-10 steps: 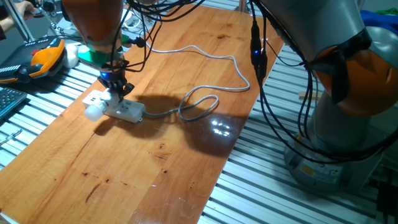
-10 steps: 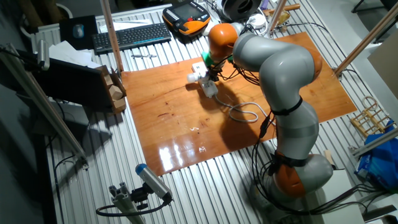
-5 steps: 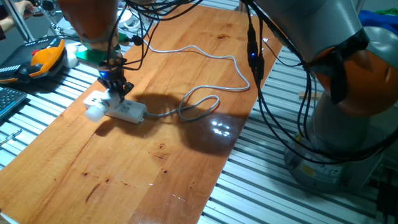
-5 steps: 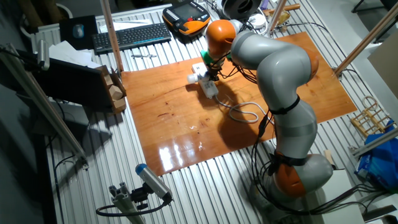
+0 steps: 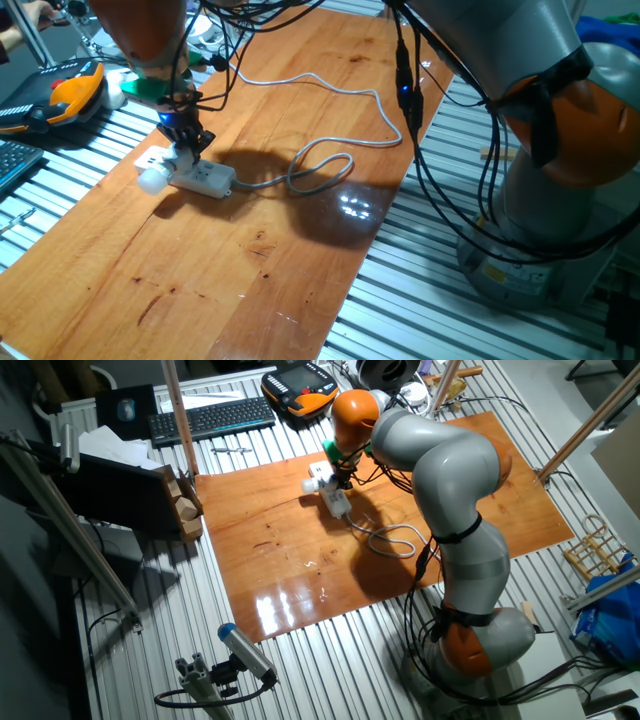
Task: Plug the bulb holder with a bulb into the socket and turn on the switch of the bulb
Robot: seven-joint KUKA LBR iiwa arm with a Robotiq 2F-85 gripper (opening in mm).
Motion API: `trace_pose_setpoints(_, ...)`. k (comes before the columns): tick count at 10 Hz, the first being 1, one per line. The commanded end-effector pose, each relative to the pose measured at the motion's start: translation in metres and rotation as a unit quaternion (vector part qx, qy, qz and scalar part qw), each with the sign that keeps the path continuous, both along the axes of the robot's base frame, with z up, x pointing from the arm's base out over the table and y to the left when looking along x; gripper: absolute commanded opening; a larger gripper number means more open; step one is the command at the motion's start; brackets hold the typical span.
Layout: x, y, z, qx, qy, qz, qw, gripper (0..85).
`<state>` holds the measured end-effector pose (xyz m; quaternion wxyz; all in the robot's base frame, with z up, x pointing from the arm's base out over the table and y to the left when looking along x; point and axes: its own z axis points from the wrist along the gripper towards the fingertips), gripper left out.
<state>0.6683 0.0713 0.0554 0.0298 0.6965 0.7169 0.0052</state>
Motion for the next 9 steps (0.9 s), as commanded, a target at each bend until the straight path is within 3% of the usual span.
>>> trace_pose_setpoints(1,0.0011,0.0003,0.0029,0.0,-0.001,0.0,1.0,0.0)
trace_pose_setpoints(9,0.0009,-0.0002,0.002,0.0,-0.005,-0.001,1.0,0.0)
